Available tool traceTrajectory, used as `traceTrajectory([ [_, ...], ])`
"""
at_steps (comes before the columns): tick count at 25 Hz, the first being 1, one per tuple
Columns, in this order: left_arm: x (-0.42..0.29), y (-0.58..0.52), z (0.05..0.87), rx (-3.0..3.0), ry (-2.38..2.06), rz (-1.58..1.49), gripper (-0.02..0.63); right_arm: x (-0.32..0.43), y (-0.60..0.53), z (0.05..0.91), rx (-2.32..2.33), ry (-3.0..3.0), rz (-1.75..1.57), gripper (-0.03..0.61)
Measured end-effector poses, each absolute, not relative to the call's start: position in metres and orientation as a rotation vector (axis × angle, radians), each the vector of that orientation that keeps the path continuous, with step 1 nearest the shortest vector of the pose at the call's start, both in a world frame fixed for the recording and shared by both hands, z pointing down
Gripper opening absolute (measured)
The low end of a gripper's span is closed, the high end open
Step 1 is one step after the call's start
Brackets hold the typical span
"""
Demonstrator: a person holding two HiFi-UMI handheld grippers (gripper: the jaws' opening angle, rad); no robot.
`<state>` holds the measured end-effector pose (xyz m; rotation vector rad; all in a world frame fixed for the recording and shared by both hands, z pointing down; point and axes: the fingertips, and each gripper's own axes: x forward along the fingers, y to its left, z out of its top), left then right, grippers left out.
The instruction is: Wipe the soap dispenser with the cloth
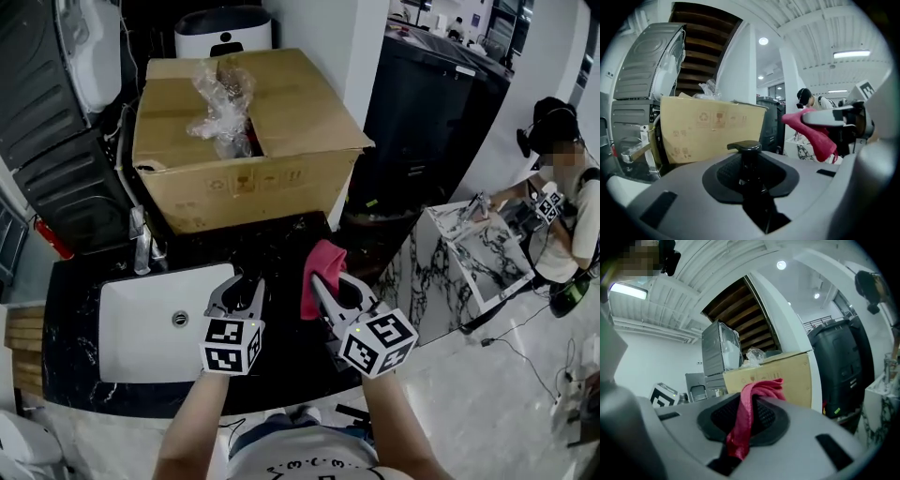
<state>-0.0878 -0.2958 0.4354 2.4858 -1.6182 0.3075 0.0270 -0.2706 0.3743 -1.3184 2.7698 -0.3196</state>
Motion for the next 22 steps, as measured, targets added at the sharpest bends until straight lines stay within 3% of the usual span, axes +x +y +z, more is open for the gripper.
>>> traceTrajectory([
  [22, -0.117, -0.423, 0.458, 2.388, -1.809, 0.272, 0.098, 0.030, -0.280, 0.429, -1.499, 2.786, -0.452, 0.058],
])
